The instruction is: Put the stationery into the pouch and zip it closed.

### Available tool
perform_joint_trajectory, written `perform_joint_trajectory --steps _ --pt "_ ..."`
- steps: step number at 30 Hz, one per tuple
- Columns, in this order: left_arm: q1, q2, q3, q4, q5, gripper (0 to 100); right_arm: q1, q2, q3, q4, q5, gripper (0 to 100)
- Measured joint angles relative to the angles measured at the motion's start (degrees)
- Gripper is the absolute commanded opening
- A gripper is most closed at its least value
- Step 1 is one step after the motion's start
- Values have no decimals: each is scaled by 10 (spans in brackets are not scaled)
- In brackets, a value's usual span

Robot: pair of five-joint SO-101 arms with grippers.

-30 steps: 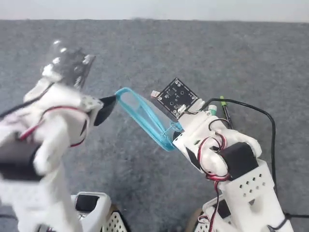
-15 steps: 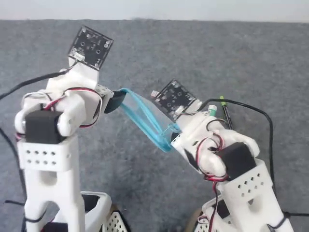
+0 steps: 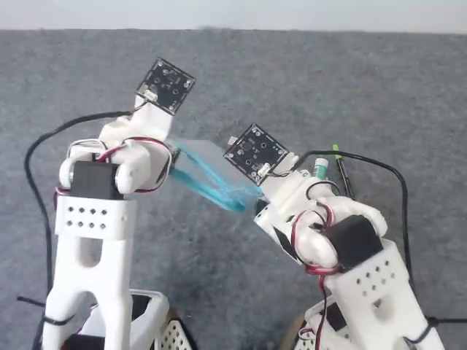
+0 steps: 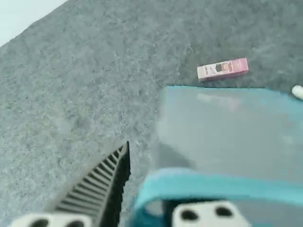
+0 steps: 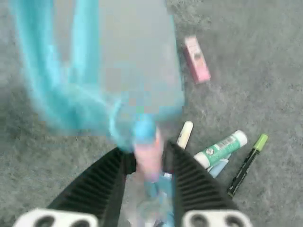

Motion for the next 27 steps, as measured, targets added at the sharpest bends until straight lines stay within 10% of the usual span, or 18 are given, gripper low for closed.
perform_joint_trajectory --steps 9,27 --pt "-53 -74 16 -26 31 10 7 7 6 18 0 210" --pt "-137 -255 410 -325 192 10 141 7 163 -98 -1 209"
